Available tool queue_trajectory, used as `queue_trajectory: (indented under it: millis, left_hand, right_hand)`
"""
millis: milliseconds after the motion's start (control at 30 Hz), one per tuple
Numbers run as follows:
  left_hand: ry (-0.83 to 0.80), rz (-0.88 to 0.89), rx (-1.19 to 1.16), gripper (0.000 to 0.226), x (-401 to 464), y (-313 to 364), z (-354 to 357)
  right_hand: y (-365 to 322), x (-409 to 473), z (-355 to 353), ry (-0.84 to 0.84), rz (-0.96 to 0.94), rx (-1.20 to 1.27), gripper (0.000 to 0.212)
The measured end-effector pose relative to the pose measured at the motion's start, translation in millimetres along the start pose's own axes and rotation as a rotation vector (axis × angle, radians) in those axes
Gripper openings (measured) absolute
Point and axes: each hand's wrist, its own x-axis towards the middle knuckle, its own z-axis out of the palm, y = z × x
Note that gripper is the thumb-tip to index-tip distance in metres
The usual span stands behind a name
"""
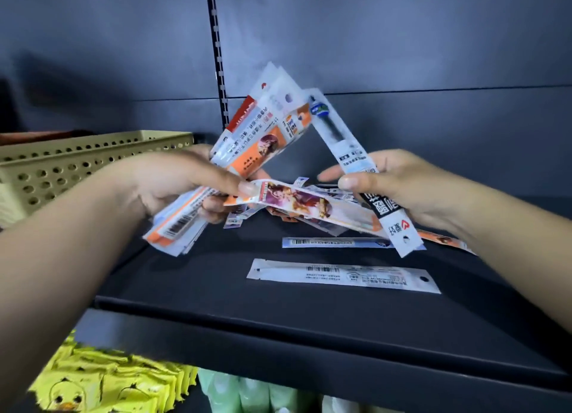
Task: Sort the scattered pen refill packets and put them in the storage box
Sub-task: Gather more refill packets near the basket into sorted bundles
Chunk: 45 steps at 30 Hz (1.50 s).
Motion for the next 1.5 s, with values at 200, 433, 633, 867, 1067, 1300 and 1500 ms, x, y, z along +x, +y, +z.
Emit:
queue_trajectory:
  millis: [200,433,633,867,1067,1300,1500]
  left_hand:
    - [-0.107,0.108,-0.214,0.053,-4,18,10]
    - [-0.086,0.099,-0.124,0.054,3,10,20]
    - [0.014,0.054,-0.092,0.026,5,12,26]
    - [0.222,0.135,-0.22,0.034,6,10,38]
    - [0.201,0.186,-0.352,0.03,4,18,60]
    - [0.212,0.161,-0.389,0.019,1,26,71]
    - [0.275,0.118,-0.51,0.017,3,24,74]
  right_hand:
    - [1,-4,12,-0.205,0.096,-0.015,0.007]
    - [9,-1,17,-0.233,0.183,0.055,0.012]
    - [7,-2,25,0.013,0.197,0.111,0.02]
    - [1,15,4,0.541,0.027,0.252,0.053]
    - [-5,5,16,0.521,-0.091,0.355,0.039]
    - [-11,1,20,0.508,-0.201,0.546,0.016]
    - [-4,4,22,0.461,-0.121,0.602,0.01]
